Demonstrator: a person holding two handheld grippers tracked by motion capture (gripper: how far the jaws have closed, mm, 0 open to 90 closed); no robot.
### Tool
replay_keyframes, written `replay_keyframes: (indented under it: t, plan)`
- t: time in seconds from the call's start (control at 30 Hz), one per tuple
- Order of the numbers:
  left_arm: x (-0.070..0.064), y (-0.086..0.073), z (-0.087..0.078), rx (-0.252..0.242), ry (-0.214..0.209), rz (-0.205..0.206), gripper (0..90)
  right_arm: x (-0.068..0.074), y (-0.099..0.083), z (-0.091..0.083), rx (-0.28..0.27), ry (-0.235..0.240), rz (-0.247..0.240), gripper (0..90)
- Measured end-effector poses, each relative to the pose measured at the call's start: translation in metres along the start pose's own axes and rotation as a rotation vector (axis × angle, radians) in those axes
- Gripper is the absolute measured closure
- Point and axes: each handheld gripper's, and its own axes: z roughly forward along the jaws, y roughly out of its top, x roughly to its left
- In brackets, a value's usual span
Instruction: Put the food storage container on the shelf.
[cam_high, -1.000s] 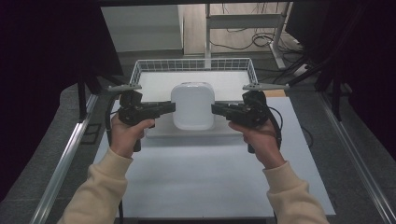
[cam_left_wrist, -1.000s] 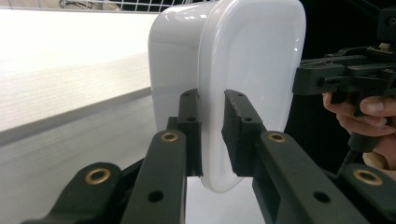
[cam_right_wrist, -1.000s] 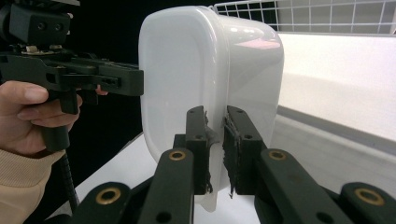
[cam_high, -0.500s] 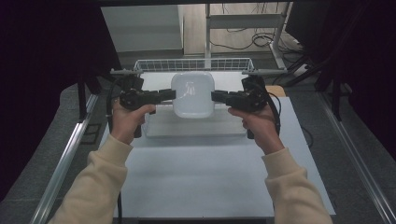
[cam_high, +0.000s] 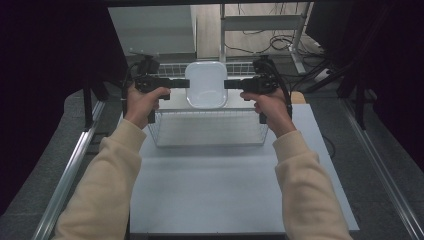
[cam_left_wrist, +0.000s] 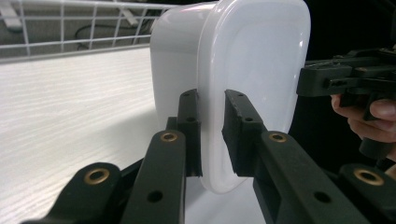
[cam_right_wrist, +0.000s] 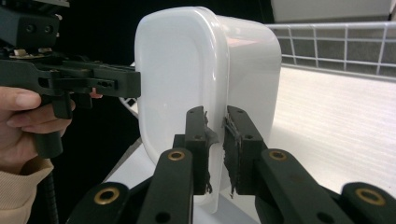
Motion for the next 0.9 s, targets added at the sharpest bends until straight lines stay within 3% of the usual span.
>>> replay_keyframes:
  t: [0.17,0.2,0.23,0.27,0.3,0.4,0.43,0.47,0.7,0.8,0.83,0.87,0.9]
  plan:
    - [0.011,0.009,0.005,0.005,-0.027,-0.027,77.0,-0.012,0.008,0.008,0.013,0.032,0.068,79.2]
    - [0.017,0.013,0.009,0.014,-0.047,-0.068,76.5,-0.018,0.011,0.011,0.018,0.041,0.108,78.1]
    - [0.017,0.013,0.009,0.014,-0.047,-0.068,76.1,-0.018,0.011,0.011,0.018,0.041,0.108,78.1]
    - [0.025,0.015,0.016,0.032,-0.057,-0.116,74.7,-0.024,0.014,0.014,0.016,0.053,0.164,76.4]
    - [0.025,0.015,0.016,0.032,-0.057,-0.116,74.0,-0.024,0.014,0.014,0.016,0.053,0.164,76.4]
    - [0.035,0.016,0.023,0.028,-0.088,-0.18,73.9,-0.034,0.017,0.023,0.022,0.033,0.251,71.3]
    - [0.037,0.016,0.025,0.03,-0.093,-0.192,73.9,-0.034,0.017,0.023,0.022,0.033,0.251,71.3]
    - [0.039,0.017,0.026,0.026,-0.096,-0.201,73.7,-0.039,0.018,0.026,0.028,0.025,0.289,69.7]
    - [0.044,0.016,0.034,0.02,-0.104,-0.249,69.6,-0.051,0.015,0.035,0.039,0.042,0.365,64.1]
    - [0.041,0.015,0.033,0.019,-0.096,-0.22,66.9,-0.05,0.014,0.034,0.034,0.044,0.349,61.6]
    - [0.041,0.015,0.033,0.019,-0.096,-0.22,62.1,-0.05,0.014,0.034,0.034,0.044,0.349,61.6]
    - [0.036,0.013,0.027,-0.013,-0.068,-0.195,56.0,-0.045,0.014,0.029,0.004,0.026,0.302,51.3]
    - [0.036,0.013,0.027,-0.013,-0.068,-0.195,51.8,-0.045,0.014,0.029,0.004,0.026,0.302,51.3]
